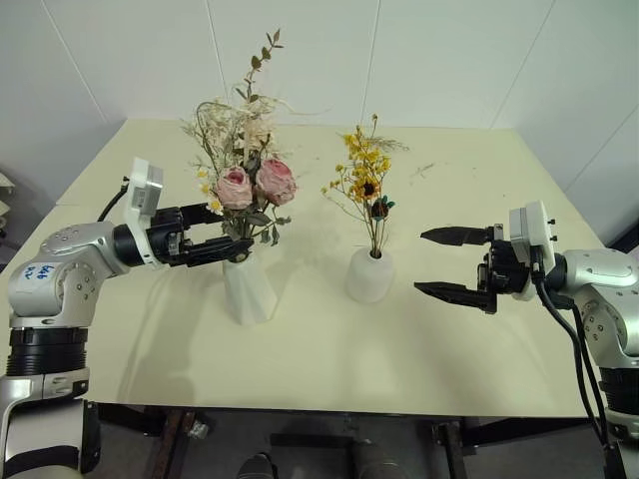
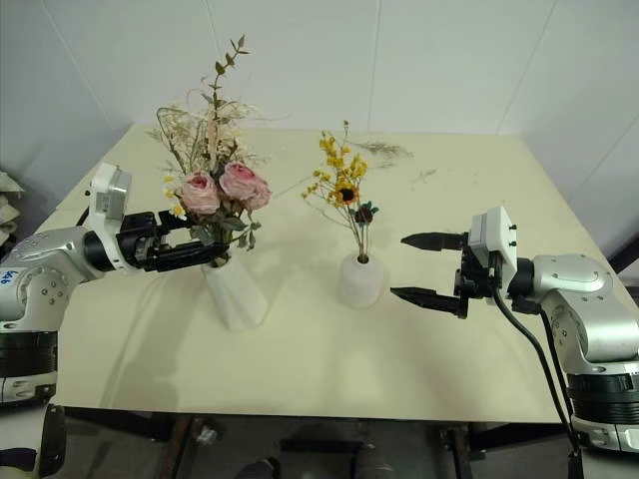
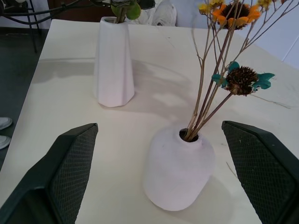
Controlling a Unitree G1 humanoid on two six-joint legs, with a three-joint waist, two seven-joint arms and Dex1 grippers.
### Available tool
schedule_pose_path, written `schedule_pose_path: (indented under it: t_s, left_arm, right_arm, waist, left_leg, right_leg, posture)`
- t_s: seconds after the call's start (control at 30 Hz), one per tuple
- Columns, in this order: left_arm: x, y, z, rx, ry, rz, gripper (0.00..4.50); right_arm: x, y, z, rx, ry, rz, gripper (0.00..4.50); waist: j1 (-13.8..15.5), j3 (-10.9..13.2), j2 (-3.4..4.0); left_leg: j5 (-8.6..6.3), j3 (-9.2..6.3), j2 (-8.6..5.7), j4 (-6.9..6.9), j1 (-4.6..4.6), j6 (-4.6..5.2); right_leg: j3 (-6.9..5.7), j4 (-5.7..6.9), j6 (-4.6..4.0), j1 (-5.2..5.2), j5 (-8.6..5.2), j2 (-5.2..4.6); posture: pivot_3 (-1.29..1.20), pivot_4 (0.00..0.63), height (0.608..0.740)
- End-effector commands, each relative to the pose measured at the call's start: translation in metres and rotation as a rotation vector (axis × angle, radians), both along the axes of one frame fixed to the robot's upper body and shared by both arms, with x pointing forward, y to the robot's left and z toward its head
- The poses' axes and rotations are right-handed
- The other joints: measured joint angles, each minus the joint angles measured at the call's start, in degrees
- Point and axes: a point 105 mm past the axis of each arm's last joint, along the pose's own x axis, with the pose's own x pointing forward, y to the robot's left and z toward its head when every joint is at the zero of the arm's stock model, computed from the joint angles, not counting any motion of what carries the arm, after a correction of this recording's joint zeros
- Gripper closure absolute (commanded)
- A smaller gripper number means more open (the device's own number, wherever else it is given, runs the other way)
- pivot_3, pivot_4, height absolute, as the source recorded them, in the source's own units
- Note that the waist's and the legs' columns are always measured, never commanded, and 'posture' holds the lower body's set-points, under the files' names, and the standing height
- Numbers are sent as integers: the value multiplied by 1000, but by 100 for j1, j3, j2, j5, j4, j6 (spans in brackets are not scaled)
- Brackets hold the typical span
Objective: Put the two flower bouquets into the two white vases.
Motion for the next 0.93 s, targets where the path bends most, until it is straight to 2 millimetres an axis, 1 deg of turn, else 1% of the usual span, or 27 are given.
schedule_pose_path:
  t_s: [0.03, 0.17, 0.33, 0.47, 0.5, 0.6, 0.63, 0.7, 0.73, 0.77, 0.83, 0.93]
  left_arm:
    - [-6, 6, 16, 32, -87, -15, 27]
    - [-19, 12, 17, 83, -141, -102, 27]
    - [-33, 31, 11, 82, -185, -145, 27]
    - [-45, 59, 1, 149, -163, -99, 27]
    - [-46, 62, 0, 161, -164, -88, 27]
    - [-48, 88, -4, 210, -152, -2, 27]
    - [-48, 93, -6, 225, -150, 14, 27]
    - [-49, 98, -7, 225, -148, 23, 27]
    - [-48, 97, -6, 218, -151, 26, 27]
    - [-47, 98, -6, 212, -155, 31, 27]
    - [-45, 100, -7, 199, -159, 51, 27]
    - [-47, 98, -7, 182, -158, 60, 27]
  right_arm:
    - [1, -2, 9, -13, -39, -4, 0]
    - [2, -3, 9, -18, -42, -2, 0]
    - [2, -10, 9, -34, -31, -23, 0]
    - [1, -25, 13, -50, -8, -66, 0]
    - [1, -28, 13, -52, -3, -73, 0]
    - [0, -40, 23, -25, 15, -122, 0]
    - [0, -42, 25, -18, 18, -135, 0]
    - [0, -48, 28, -4, 21, -163, 0]
    - [-1, -51, 28, -5, 25, -169, 0]
    - [-4, -53, 26, -17, 34, -172, 0]
    - [-9, -57, 22, -33, 46, -187, 0]
    - [-11, -64, 23, -29, 41, -220, 0]
  waist:
    - [0, 0, 0]
    - [-2, 1, 1]
    - [-32, 2, 5]
    - [-49, 4, 6]
    - [-49, 4, 6]
    - [-56, 4, 7]
    - [-60, 4, 7]
    - [-69, 5, 8]
    - [-64, 5, 8]
    - [-61, 5, 8]
    - [-47, 5, 8]
    - [-43, 5, 8]
  left_leg:
    - [0, 0, 0, 0, 0, 0]
    - [0, 1, 0, -3, -1, 0]
    - [-1, 2, 2, -9, 1, 1]
    - [-2, 2, 3, -11, 1, 3]
    - [-2, 3, 4, -11, 0, 3]
    - [-3, 3, 4, -10, 1, 5]
    - [-3, 3, 4, -11, 1, 5]
    - [-3, 5, 4, -10, 2, 5]
    - [-3, 5, 4, -10, 2, 5]
    - [-3, 5, 4, -10, 1, 5]
    - [-3, 5, 4, -10, 0, 6]
    - [-7, 6, 5, -13, -1, 11]
  right_leg:
    - [0, 0, 0, 0, 0, 0]
    - [-1, -3, -3, 0, -2, 0]
    - [0, -5, -5, -1, -3, 0]
    - [-1, -5, -9, -3, -6, 0]
    - [-1, -6, -10, -3, -6, 0]
    - [0, -5, -16, -4, -9, 0]
    - [0, -5, -22, -4, -13, 0]
    - [0, -5, -44, -4, -24, 0]
    - [0, -5, -51, -4, -28, -1]
    - [0, -6, -55, -4, -30, 0]
    - [0, -6, -53, -4, -30, 0]
    - [-1, -5, -35, -5, -24, 0]
  posture:
    - [0, 150, 740]
    - [0, 150, 740]
    - [0, 150, 740]
    - [0, 150, 740]
    - [0, 150, 740]
    - [0, 150, 740]
    - [0, 150, 740]
    - [0, 150, 740]
    - [0, 150, 740]
    - [0, 150, 740]
    - [0, 150, 740]
    - [0, 150, 740]
